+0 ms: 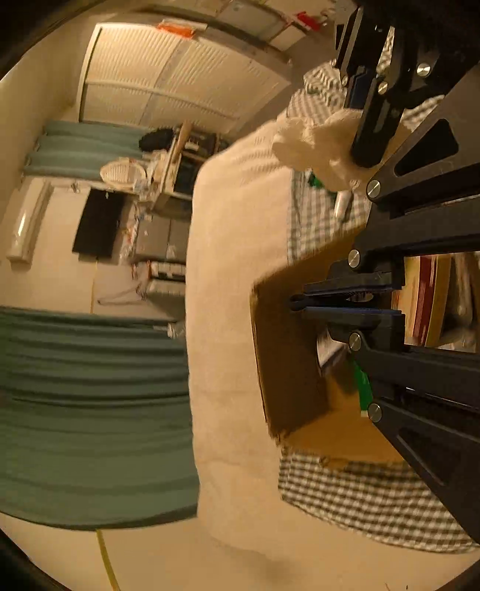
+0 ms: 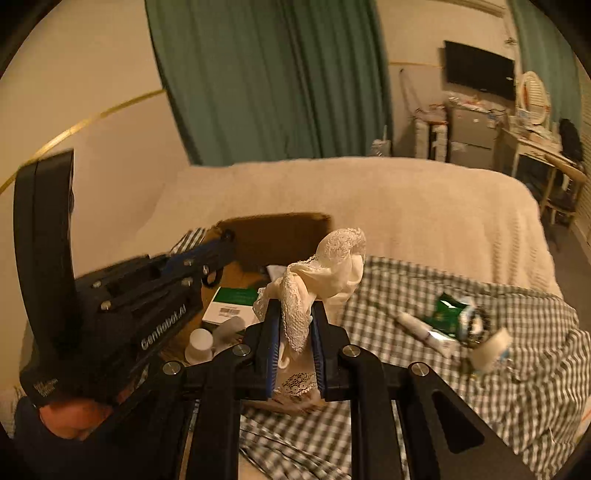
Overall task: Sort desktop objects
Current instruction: 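Carry the lace cloth and black ring into the cardboard box, opening both grippers, then move both grippers back toward the items left on the bed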
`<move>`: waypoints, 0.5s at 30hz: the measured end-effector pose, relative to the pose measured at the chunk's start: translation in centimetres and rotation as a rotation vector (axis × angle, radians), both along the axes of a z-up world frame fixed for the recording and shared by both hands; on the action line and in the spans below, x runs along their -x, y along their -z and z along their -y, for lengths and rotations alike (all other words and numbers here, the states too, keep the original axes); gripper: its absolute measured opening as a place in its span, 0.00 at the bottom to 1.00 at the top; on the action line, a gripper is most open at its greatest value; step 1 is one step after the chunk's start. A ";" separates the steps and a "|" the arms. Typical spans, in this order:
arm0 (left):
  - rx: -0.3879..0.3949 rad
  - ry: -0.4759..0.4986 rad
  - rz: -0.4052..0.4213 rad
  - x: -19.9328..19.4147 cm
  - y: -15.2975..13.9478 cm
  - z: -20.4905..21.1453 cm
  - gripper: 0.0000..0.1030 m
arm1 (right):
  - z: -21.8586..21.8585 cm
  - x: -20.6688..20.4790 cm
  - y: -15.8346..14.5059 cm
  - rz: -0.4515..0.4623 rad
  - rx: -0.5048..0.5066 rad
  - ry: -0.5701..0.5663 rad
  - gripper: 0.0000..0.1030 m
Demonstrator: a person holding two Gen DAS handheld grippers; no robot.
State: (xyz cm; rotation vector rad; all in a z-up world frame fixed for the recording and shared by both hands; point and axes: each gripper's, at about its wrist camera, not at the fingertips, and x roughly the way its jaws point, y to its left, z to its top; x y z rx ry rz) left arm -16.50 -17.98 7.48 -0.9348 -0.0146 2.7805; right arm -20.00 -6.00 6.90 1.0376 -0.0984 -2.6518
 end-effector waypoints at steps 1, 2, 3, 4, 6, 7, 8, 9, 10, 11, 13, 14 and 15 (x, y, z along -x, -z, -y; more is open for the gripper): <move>0.005 -0.013 0.007 0.5 0.3 0.6 0.06 | 0.9 0.9 0.3 0.011 -0.013 -0.015 0.14; 0.011 -0.026 0.019 1.0 0.7 1.1 0.06 | 1.4 1.3 0.5 0.018 -0.020 -0.025 0.14; 0.014 -0.032 0.040 1.6 1.4 1.8 0.06 | 1.9 1.9 0.8 0.028 -0.027 -0.035 0.14; 0.014 -0.040 0.052 1.9 1.9 2.1 0.06 | 2.4 2.5 1.0 0.037 -0.033 -0.042 0.14; 0.020 -0.055 0.076 2.6 3.2 2.8 0.06 | 3.2 3.8 1.7 0.054 -0.042 -0.053 0.15; 0.030 -0.063 0.084 2.8 3.7 3.0 0.07 | 3.6 4.3 2.1 0.063 -0.044 -0.057 0.16; 0.043 -0.071 0.089 2.9 4.1 3.2 0.08 | 3.8 4.9 2.6 0.074 -0.043 -0.062 0.17; 0.061 -0.075 0.098 3.0 4.7 3.2 0.15 | 4.0 5.2 3.1 0.084 -0.041 -0.067 0.26; 0.073 -0.074 0.108 3.1 5.2 3.2 0.32 | 4.1 5.4 3.4 0.089 -0.040 -0.070 0.45; 0.082 -0.074 0.121 3.2 5.6 3.3 0.46 | 4.2 5.5 3.8 0.087 -0.047 -0.064 0.54; 0.095 -0.093 0.114 3.1 6.2 3.5 0.80 | 4.0 5.0 4.1 0.074 -0.059 -0.057 0.61; 0.095 -0.101 0.108 2.9 6.3 3.6 0.81 | 3.8 4.8 4.2 0.067 -0.073 -0.055 0.61; 0.089 -0.106 0.113 2.8 6.4 3.7 0.81 | 3.5 4.5 4.1 0.065 -0.085 -0.050 0.61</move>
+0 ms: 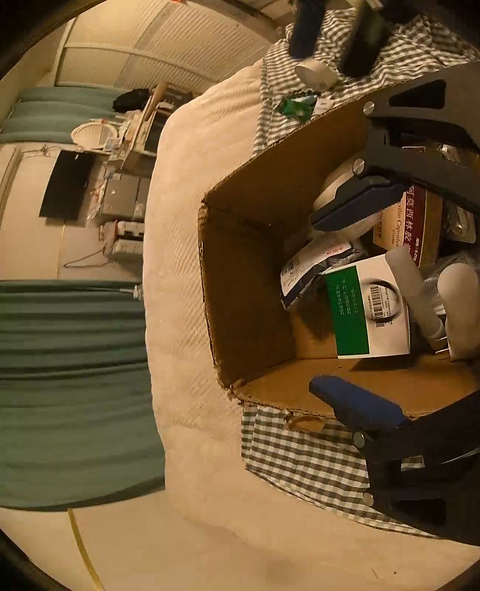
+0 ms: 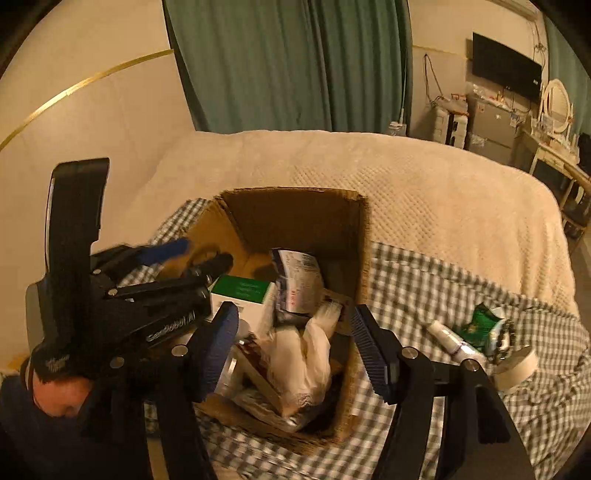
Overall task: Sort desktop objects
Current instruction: 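Move both grippers back toward the items left on the bed, then grasp the white tape-ringed figurine dome with the left gripper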
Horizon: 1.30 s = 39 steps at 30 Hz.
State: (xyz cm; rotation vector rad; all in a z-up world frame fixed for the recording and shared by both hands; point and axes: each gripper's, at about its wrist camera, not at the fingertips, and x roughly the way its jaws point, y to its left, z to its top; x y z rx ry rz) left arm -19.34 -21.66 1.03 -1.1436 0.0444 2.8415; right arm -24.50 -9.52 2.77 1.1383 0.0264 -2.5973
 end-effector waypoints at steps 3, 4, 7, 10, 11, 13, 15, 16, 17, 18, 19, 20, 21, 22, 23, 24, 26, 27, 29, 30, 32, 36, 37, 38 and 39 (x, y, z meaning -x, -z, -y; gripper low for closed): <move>-0.031 -0.018 0.046 0.0 0.1 0.0 0.81 | -1.5 -1.4 -1.2 -0.028 -0.005 0.023 0.61; -0.042 -0.021 0.050 -0.3 0.0 -0.2 0.81 | -2.2 -1.6 -1.9 -0.035 0.001 0.037 0.61; -0.065 -0.003 0.034 -1.6 -1.3 -1.6 0.83 | -5.7 -3.2 -4.1 -0.065 0.002 0.090 0.61; -0.077 0.027 0.001 -3.1 -2.9 -3.8 0.90 | -8.8 -4.8 -5.8 -0.107 -0.035 0.150 0.61; -0.080 0.040 -0.010 -3.6 -3.4 -4.8 0.91 | -10.3 -5.8 -6.4 -0.115 -0.037 0.178 0.61; -0.085 0.077 -0.025 -4.5 -4.2 -6.9 0.93 | -12.6 -7.1 -7.1 -0.118 -0.033 0.220 0.61; -0.082 0.106 -0.033 -5.4 -4.6 -9.6 0.94 | -15.1 -8.5 -7.5 -0.120 -0.034 0.265 0.61; -0.081 0.116 -0.032 -5.8 -4.6 -10.5 0.95 | -16.5 -9.4 -7.5 -0.120 -0.039 0.292 0.61; -0.081 0.131 -0.029 -6.1 -4.4 -11.8 0.96 | -17.2 -10.0 -7.6 -0.121 -0.039 0.306 0.61; -0.081 0.146 -0.024 -6.4 -4.2 -13.2 0.96 | -18.0 -10.4 -7.5 -0.120 -0.037 0.317 0.61; -0.082 0.164 -0.018 -6.7 -3.8 -14.5 0.96 | -19.1 -11.1 -7.3 -0.119 -0.036 0.330 0.61; -0.082 0.186 -0.011 -6.9 -3.3 -15.8 0.96 | -20.3 -11.9 -6.9 -0.121 -0.032 0.351 0.62; -0.076 0.207 -0.005 -7.1 -2.7 -17.3 0.96 | -20.9 -12.2 -6.6 -0.120 -0.027 0.360 0.62; -0.065 0.226 0.002 -7.2 -2.0 -18.6 0.96 | -21.9 -12.7 -6.2 -0.116 -0.015 0.369 0.62; -0.053 0.246 0.009 -7.3 -1.2 -20.0 0.96 | -23.0 -13.1 -5.6 -0.114 -0.006 0.384 0.63; -0.037 0.269 0.023 -7.2 -0.3 -21.5 0.96 | -23.8 -13.4 -5.0 -0.112 -0.002 0.398 0.63; -0.019 0.312 0.056 -7.0 1.4 -24.1 0.96 | -26.0 -13.6 -3.2 -0.097 0.006 0.426 0.63; -0.010 0.333 0.064 -6.8 2.6 -25.6 0.96 | -26.6 -13.5 -2.7 -0.093 0.008 0.436 0.63; -0.001 0.366 0.072 -6.3 4.0 -27.8 0.96 | -28.5 -13.3 -1.0 -0.087 0.015 0.456 0.63; 0.005 0.386 0.073 -5.8 4.9 -29.1 0.96 | -29.5 -13.0 0.0 -0.079 0.011 0.463 0.63; 0.022 0.409 0.070 -4.9 6.1 -31.2 0.96 | -31.1 -12.2 1.7 -0.072 0.006 0.482 0.63; 0.059 0.471 0.036 -1.8 8.4 -35.3 0.96 | -34.4 -10.0 5.8 -0.040 0.070 0.519 0.63; 0.061 0.478 0.035 -1.2 9.0 -35.6 0.96 | -35.2 -9.3 6.9 -0.021 0.095 0.524 0.63; 0.061 0.486 0.038 -0.4 9.5 -36.1 0.96 | -35.9 -8.5 7.9 0.011 0.118 0.524 0.63; 0.054 0.499 0.043 0.4 10.2 -36.6 0.96 | -36.7 -7.7 8.8 0.034 0.142 0.522 0.63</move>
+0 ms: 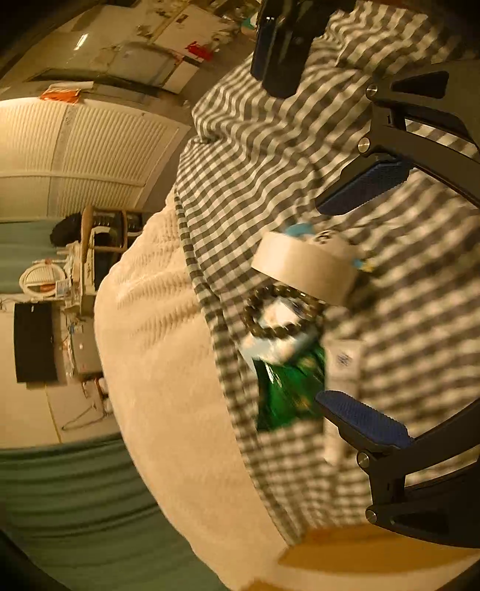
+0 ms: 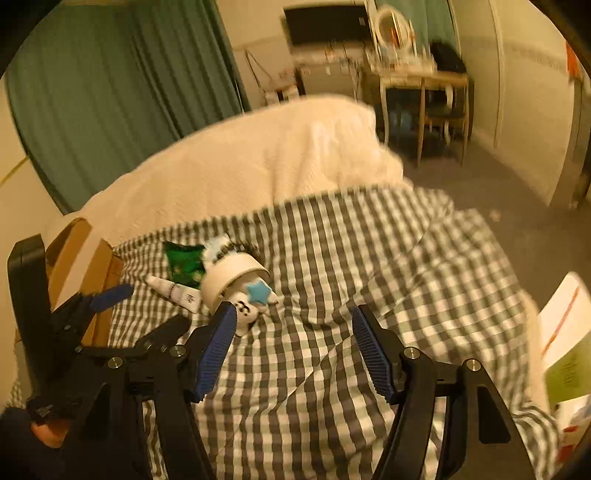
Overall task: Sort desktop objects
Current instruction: 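Grasp the white tape-ringed figurine dome with the left gripper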
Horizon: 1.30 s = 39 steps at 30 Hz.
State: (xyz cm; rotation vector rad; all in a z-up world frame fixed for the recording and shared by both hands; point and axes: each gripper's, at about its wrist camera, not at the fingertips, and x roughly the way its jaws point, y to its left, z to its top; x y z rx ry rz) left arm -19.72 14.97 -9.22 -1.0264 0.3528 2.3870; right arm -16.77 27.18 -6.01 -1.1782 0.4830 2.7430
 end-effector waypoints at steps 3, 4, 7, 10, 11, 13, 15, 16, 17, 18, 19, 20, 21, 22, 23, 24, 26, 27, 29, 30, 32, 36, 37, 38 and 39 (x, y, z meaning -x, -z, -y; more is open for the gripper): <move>-0.026 0.044 0.031 1.3 1.5 -0.9 0.92 | -1.0 0.9 1.2 0.023 -0.020 -0.005 0.63; -0.035 0.066 0.041 1.5 1.9 -1.1 0.85 | -1.3 1.0 1.6 0.035 -0.035 -0.006 0.63; -0.022 0.094 0.050 1.5 2.5 -1.6 0.54 | -2.3 0.9 2.3 0.055 -0.032 0.015 0.63; -0.014 0.119 0.051 0.7 2.0 -1.5 0.38 | -3.1 0.6 2.9 0.071 0.000 0.046 0.63; 0.000 0.117 0.041 0.3 1.8 -1.3 0.38 | -3.2 0.5 2.9 0.074 0.000 0.051 0.63; 0.011 0.110 0.023 -0.6 0.9 -0.6 0.37 | -2.9 0.4 2.9 0.077 0.002 0.051 0.63; 0.001 0.091 0.036 -1.5 0.0 0.7 0.37 | -2.0 0.1 2.7 0.075 -0.010 0.041 0.63; -0.003 0.077 0.045 -1.8 -0.5 1.4 0.35 | -1.6 0.0 2.7 0.076 -0.016 0.037 0.63; -0.007 0.060 0.051 -2.2 -1.0 2.1 0.35 | -1.0 -0.2 2.6 0.075 -0.027 0.028 0.63; -0.023 0.052 0.073 -2.7 -1.4 2.9 0.35 | -0.5 -0.2 2.5 0.072 -0.032 0.020 0.63; -0.043 0.057 0.097 -3.2 -1.7 3.6 0.35 | 0.0 -0.3 2.4 0.069 -0.035 0.009 0.63; -0.063 0.057 0.111 -3.7 -2.1 4.4 0.34 | 0.6 -0.5 2.3 0.066 -0.039 0.000 0.63; -0.079 0.048 0.113 -4.4 -2.5 5.2 0.32 | 1.0 -0.6 2.1 0.063 -0.041 -0.004 0.63; -0.086 0.033 0.113 -4.9 -2.8 6.0 0.31 | 1.4 -0.7 2.0 0.060 -0.040 -0.009 0.63; -0.088 0.014 0.117 -5.2 -3.1 6.6 0.31 | 1.7 -0.8 1.9 0.057 -0.032 -0.013 0.63; -0.090 0.003 0.116 -5.4 -3.3 6.9 0.29 | 1.9 -1.0 1.8 0.053 -0.024 -0.013 0.63; -0.104 -0.014 0.137 -5.9 -3.8 7.8 0.29 | 2.5 -1.3 1.8 0.046 -0.001 -0.019 0.63; -0.126 -0.022 0.148 -6.3 -4.0 8.4 0.28 | 2.7 -1.4 1.9 0.045 0.010 -0.022 0.63; -0.160 -0.029 0.164 -6.6 -4.3 9.0 0.28 | 3.4 -1.8 2.1 0.045 0.049 -0.041 0.63; -0.155 -0.032 0.159 -7.0 -4.4 9.1 0.28 | 3.7 -1.8 2.1 0.048 0.058 -0.051 0.63; -0.122 -0.048 0.149 -7.0 -3.9 9.1 0.29 | 4.7 -1.9 2.1 0.049 0.101 -0.113 0.63; -0.094 -0.081 0.213 -6.5 -1.3 9.7 0.29 | 7.4 -2.0 2.2 0.065 0.073 -0.196 0.63; -0.089 -0.094 0.221 -6.5 -0.8 9.9 0.29 | 7.9 -1.9 2.5 0.073 0.073 -0.210 0.63; -0.088 -0.103 0.225 -6.5 -0.6 10.1 0.29 | 8.4 -1.7 3.1 0.087 0.084 -0.216 0.63; -0.111 -0.100 0.238 -6.6 -0.7 10.4 0.29 | 8.7 -1.4 3.6 0.101 0.092 -0.218 0.63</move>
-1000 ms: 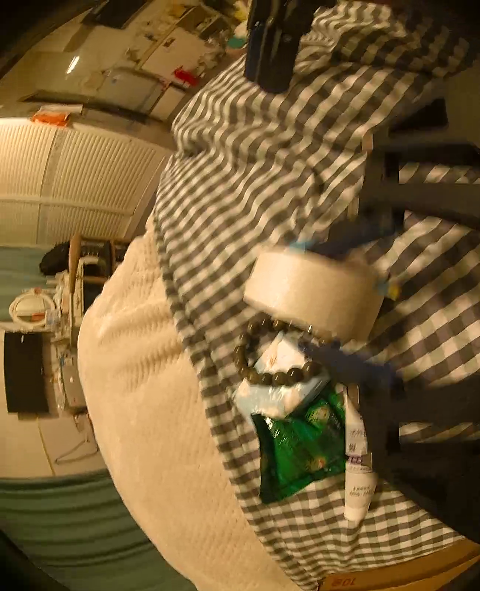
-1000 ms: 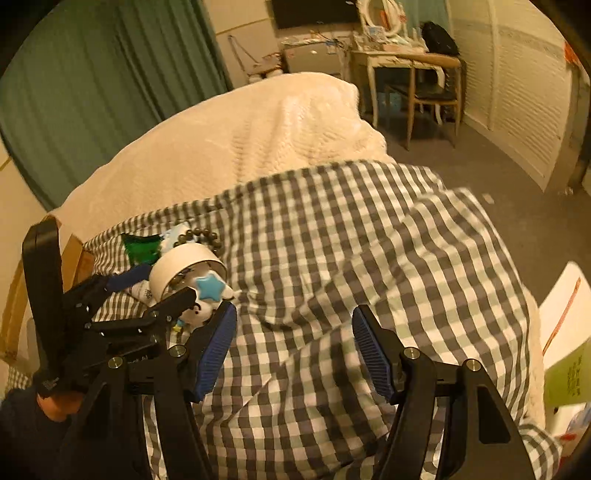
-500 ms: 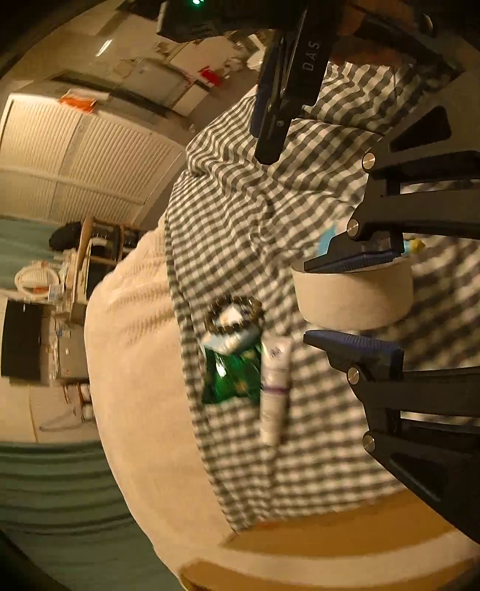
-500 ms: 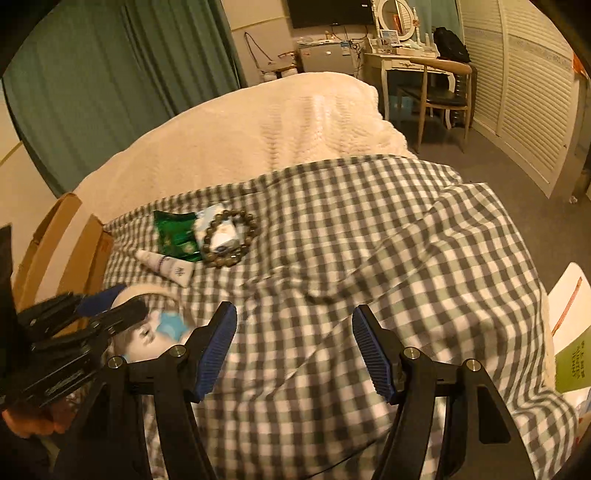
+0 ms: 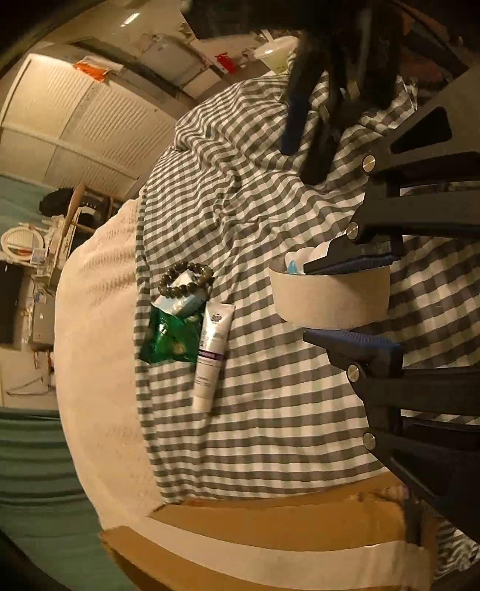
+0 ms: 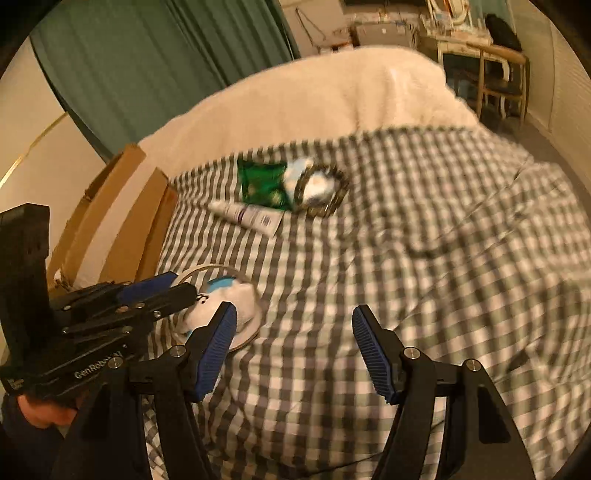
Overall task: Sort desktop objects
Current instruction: 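Grasp the white tape-ringed figurine dome with the left gripper, then lift the figurine dome with the left gripper toward the cardboard box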
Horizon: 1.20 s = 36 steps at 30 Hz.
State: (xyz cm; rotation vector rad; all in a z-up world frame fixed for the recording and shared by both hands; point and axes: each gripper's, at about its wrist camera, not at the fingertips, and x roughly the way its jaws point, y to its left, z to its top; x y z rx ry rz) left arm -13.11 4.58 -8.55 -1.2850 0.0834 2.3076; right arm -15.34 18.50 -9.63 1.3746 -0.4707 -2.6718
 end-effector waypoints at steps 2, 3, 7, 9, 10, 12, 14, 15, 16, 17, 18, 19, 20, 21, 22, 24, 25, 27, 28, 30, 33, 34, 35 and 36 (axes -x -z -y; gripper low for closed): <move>-0.055 0.010 0.004 -0.5 -0.9 0.3 0.29 | 0.8 0.6 1.4 0.043 0.003 -0.009 0.63; -0.068 0.020 0.000 -0.7 -1.3 0.3 0.29 | 1.1 0.8 1.9 0.055 0.002 -0.011 0.63; -0.110 0.069 -0.011 -1.6 -2.7 -0.4 0.29 | 1.4 1.6 3.1 0.079 0.016 -0.021 0.63; -0.131 0.101 0.000 -1.9 -2.6 -0.9 0.29 | 1.5 1.7 3.3 0.081 0.016 -0.021 0.63; -0.123 0.117 0.006 -2.0 -2.4 -1.3 0.29 | 1.4 1.8 3.4 0.083 0.013 -0.018 0.63; -0.090 0.110 0.002 -1.9 -1.8 -1.5 0.30 | 1.3 1.9 3.7 0.086 0.039 -0.018 0.63; -0.078 0.090 0.019 -1.4 -1.0 -1.2 0.30 | 1.4 1.9 4.0 0.089 0.060 -0.018 0.63; -0.075 0.074 0.027 -1.2 -0.7 -0.8 0.30 | 1.7 2.0 4.1 0.093 0.046 -0.025 0.63; -0.071 0.057 0.036 -0.8 -0.3 -0.4 0.30 | 2.0 2.1 4.2 0.092 0.035 -0.035 0.63; -0.066 0.045 0.047 -0.6 0.1 0.0 0.31 | 2.3 2.2 4.4 0.096 0.037 -0.049 0.63; -0.051 0.033 0.060 -0.3 0.6 0.4 0.36 | 2.5 2.3 4.6 0.099 0.044 -0.057 0.63; -0.035 0.019 0.060 -0.1 0.9 0.7 0.43 | 2.6 2.3 4.7 0.101 0.052 -0.059 0.63; -0.018 0.000 0.055 0.0 1.3 1.0 0.44 | 2.7 2.3 4.8 0.102 0.056 -0.060 0.63; -0.010 -0.017 0.061 0.3 1.7 1.3 0.45 | 2.6 2.3 4.9 0.106 0.052 -0.060 0.62; -0.020 -0.024 0.071 0.6 2.0 1.6 0.45 | 2.6 2.3 4.8 0.107 0.050 -0.061 0.62; -0.069 -0.070 0.088 1.3 2.1 2.8 0.45 | 2.4 2.2 4.5 0.103 0.026 -0.059 0.62; -0.070 -0.102 0.087 1.5 2.2 3.3 0.48 | 2.4 2.2 4.4 0.101 0.017 -0.059 0.62; -0.004 -0.209 0.048 2.0 2.3 4.6 0.52 | 2.3 2.1 4.0 0.090 0.007 -0.061 0.62; 0.050 -0.225 0.038 2.1 2.7 4.7 0.51 | 2.3 2.1 3.9 0.086 0.002 -0.061 0.62; 0.112 -0.190 0.007 1.9 3.0 3.9 0.51 | 2.4 2.1 3.8 0.085 -0.010 -0.063 0.62; 0.097 -0.159 -0.006 1.4 2.5 3.4 0.52 | 2.7 2.1 4.1 0.095 -0.036 -0.072 0.62; 0.062 -0.144 -0.001 1.3 2.2 3.4 0.52 | 2.8 2.1 4.1 0.096 -0.041 -0.074 0.62; 0.019 -0.127 0.006 1.1 2.0 3.4 0.52 | 2.9 2.2 4.1 0.095 -0.044 -0.078 0.62; -0.008 -0.116 -0.001 0.9 1.5 3.5 0.52 | 3.0 2.2 4.1 0.093 -0.048 -0.081 0.62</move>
